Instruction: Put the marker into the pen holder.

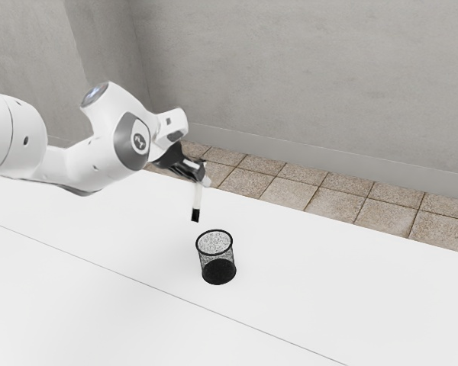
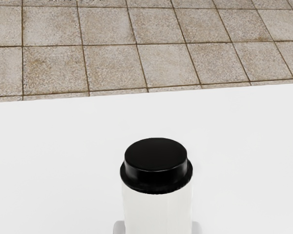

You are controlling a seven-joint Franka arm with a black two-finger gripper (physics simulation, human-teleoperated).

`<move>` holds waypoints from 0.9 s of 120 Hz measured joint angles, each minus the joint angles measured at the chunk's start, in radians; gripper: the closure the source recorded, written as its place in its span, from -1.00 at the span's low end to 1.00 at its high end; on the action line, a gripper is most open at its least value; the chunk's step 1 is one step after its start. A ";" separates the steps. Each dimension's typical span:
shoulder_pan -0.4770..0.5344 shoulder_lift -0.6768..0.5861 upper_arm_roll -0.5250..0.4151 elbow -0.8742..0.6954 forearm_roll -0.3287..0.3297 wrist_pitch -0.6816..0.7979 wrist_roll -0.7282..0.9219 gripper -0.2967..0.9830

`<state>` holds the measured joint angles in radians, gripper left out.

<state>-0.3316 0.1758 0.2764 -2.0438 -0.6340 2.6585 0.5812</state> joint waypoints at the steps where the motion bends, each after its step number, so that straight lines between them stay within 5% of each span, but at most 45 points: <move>1: 0.000 0.005 -0.001 0.003 -0.002 0.002 0.005 0.69; 44: -0.031 0.078 -0.036 0.065 -0.032 0.043 0.176 0.61; 108: -0.062 -0.042 -0.031 -0.099 -0.043 0.050 0.312 0.60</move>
<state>-0.3931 0.1341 0.2454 -2.1424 -0.6766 2.7080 0.8930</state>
